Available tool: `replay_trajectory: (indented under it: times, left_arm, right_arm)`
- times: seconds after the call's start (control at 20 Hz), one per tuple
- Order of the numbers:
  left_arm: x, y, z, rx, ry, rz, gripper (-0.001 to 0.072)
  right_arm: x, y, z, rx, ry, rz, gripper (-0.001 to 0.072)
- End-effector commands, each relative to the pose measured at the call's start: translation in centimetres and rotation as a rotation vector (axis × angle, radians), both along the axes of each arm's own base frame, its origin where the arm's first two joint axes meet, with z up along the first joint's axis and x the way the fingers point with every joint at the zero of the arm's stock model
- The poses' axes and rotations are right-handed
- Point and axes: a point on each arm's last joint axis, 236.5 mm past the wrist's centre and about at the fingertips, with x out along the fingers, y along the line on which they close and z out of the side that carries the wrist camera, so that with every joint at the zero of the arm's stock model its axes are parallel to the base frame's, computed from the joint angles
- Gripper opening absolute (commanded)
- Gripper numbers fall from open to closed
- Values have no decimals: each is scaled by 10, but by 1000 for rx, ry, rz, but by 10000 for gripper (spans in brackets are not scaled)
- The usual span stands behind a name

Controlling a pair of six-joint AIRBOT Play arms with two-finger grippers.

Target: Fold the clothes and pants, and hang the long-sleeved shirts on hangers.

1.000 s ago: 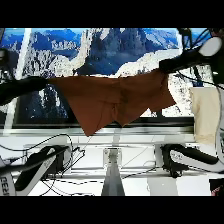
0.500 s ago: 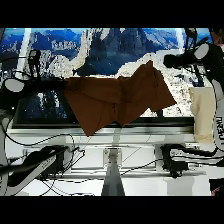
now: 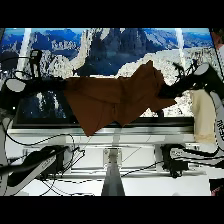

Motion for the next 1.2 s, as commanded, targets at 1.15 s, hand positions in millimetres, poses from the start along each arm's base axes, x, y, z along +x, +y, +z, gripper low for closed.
replay_trajectory:
  times: [1.15]
  left_arm:
    - [0,0,-1,1,2,-1,14]
  right_arm:
    - [-5,38,-48,-17,-48,-72,264]
